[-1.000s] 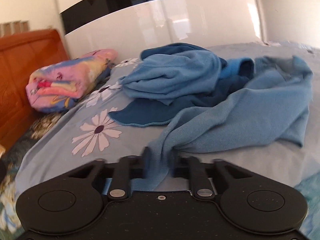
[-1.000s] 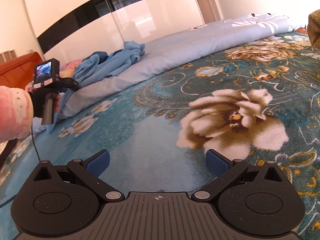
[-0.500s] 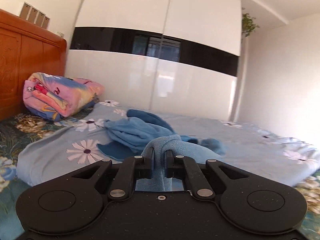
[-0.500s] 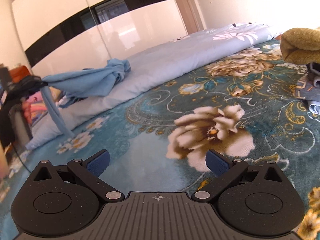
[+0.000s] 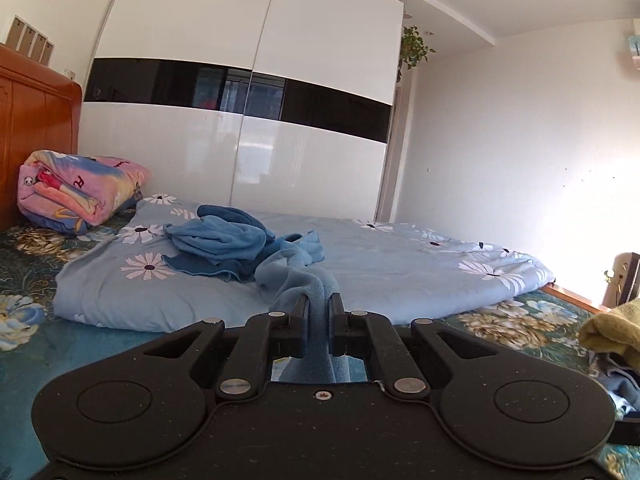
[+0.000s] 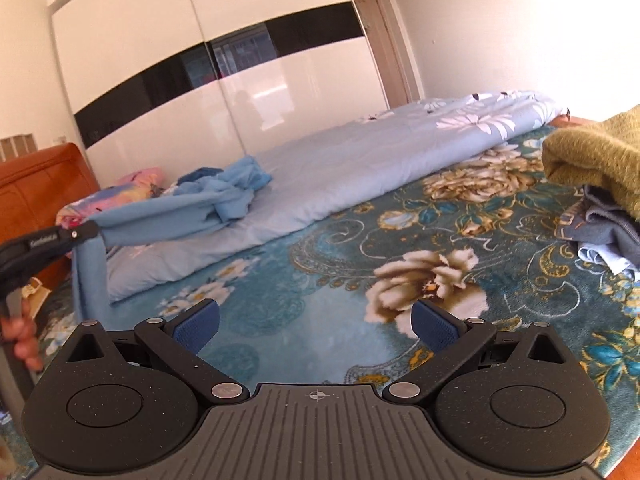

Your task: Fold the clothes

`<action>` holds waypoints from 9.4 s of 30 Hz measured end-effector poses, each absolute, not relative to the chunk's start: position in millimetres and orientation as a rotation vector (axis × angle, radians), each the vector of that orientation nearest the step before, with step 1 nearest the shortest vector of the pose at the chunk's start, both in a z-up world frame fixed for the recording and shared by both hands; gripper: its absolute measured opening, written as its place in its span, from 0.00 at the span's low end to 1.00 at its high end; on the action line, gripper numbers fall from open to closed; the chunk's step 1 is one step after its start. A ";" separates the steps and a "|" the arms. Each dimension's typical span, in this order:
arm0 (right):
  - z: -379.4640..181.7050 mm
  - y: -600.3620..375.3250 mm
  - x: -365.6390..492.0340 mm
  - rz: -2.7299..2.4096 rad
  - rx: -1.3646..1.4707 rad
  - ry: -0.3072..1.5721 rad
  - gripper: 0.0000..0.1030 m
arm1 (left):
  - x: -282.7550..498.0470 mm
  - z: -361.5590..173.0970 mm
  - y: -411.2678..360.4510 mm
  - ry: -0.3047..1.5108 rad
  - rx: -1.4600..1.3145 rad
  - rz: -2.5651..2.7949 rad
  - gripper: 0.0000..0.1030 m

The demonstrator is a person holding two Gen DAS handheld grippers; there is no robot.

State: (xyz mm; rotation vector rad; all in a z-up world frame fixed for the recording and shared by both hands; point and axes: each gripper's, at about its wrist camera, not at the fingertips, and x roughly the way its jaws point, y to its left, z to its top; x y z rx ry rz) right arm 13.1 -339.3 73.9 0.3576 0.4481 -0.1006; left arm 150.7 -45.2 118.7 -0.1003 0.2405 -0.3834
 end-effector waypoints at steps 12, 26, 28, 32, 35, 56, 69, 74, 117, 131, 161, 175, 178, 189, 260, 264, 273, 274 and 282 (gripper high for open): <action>97.6 -325.4 -29.9 -0.090 0.336 0.396 1.00 | 27.4 178.8 3.3 0.038 -0.096 -0.470 0.06; 105.0 -297.5 -34.2 -0.021 0.259 0.416 1.00 | -53.5 226.4 80.9 -0.244 -0.211 -0.421 0.00; 104.0 -291.9 -25.5 -0.023 0.253 0.435 1.00 | -58.4 232.2 86.7 -0.294 -0.203 -0.402 0.00; 102.9 -277.7 -15.2 0.016 0.257 0.458 1.00 | -25.9 215.1 84.8 -0.149 -0.177 -0.355 0.00; 99.2 -268.1 -13.8 0.034 0.230 0.475 1.00 | 2.2 185.1 82.8 -0.033 -0.158 -0.320 0.00; 53.2 -123.5 99.4 0.369 0.051 0.709 0.96 | 45.3 105.8 137.0 0.290 -0.202 -0.214 0.60; 6.6 -81.9 130.7 0.511 0.139 0.923 0.58 | 46.4 109.0 157.9 0.311 -0.209 -0.162 0.65; -7.4 -56.0 131.5 0.566 0.184 0.987 0.58 | 41.1 111.0 158.8 0.317 -0.191 -0.156 0.66; 4.6 -409.8 125.9 -0.503 0.162 0.648 0.03 | 186.8 26.4 21.7 0.624 -0.128 -0.314 0.70; -12.6 -492.6 93.1 -0.715 0.206 0.624 0.04 | 155.4 6.7 -68.9 0.682 -0.190 -0.697 0.74; 99.5 -359.1 -1.4 -0.325 0.054 0.384 0.04 | 53.9 127.5 43.8 0.253 -0.283 -0.355 0.17; 56.0 -232.3 68.5 0.098 0.012 0.635 0.04 | 38.5 91.1 159.9 0.423 -0.286 0.085 0.18; 33.4 -233.9 97.5 0.082 0.046 0.733 0.05 | 53.8 53.0 168.8 0.531 -0.390 0.130 0.18; 0.0 -248.2 158.5 0.094 0.128 0.920 0.32 | 86.5 19.3 180.0 0.672 -0.416 0.163 0.37; 30.5 -373.2 73.5 -0.116 0.187 0.707 0.14 | 66.0 -13.3 145.0 0.831 -0.476 0.107 0.58; 26.5 -384.6 42.3 -0.080 0.229 0.704 0.27 | 69.4 -15.3 141.3 0.820 -0.463 0.117 0.58; -16.2 -369.1 11.9 0.007 0.302 0.824 0.34 | 81.1 -15.3 127.6 0.822 -0.424 0.141 0.62; -18.4 -368.6 15.5 0.007 0.327 0.823 0.35 | 80.7 -14.6 128.5 0.823 -0.433 0.139 0.62; -19.6 -360.0 26.6 0.054 0.368 0.777 0.15 | 75.6 -14.0 132.8 0.823 -0.452 0.138 0.62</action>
